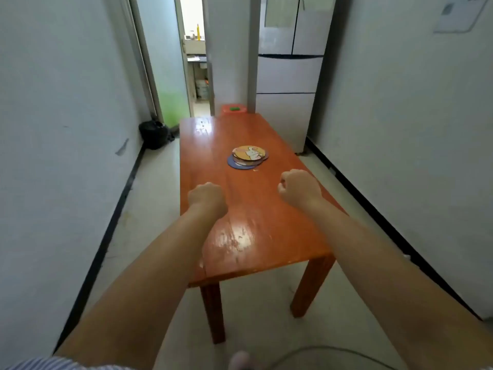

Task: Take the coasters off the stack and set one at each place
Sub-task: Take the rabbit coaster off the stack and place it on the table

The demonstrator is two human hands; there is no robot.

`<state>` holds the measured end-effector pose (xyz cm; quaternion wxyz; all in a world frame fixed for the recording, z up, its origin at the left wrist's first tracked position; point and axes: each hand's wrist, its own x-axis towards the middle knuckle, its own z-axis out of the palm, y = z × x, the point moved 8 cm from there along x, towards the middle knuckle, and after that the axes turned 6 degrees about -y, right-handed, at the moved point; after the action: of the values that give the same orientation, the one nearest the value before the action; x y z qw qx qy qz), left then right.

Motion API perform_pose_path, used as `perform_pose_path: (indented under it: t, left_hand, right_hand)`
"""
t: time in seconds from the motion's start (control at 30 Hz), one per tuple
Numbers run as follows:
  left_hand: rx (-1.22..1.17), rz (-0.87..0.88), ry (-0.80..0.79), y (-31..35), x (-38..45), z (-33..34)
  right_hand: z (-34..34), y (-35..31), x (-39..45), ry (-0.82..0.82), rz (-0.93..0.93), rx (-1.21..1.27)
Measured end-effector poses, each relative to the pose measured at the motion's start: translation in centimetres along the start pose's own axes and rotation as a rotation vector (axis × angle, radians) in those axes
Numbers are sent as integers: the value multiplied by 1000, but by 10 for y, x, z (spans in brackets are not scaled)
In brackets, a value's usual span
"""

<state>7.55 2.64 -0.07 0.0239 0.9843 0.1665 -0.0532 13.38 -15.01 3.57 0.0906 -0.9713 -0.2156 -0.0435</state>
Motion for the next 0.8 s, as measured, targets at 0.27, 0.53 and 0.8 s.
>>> perform_pose_path:
  t: [0.27,0.53,0.8]
  left_hand:
    - [94,-12,-58,6,191,14]
    - [49,-57,-213,19,324,80]
    - [-71,-112,-198,20,375,173]
  right_hand:
    - [54,47,176,-76,33,-75]
    - [134,86,315,-207,-39,-18]
    - [231,96,426,-299,-218,-23]
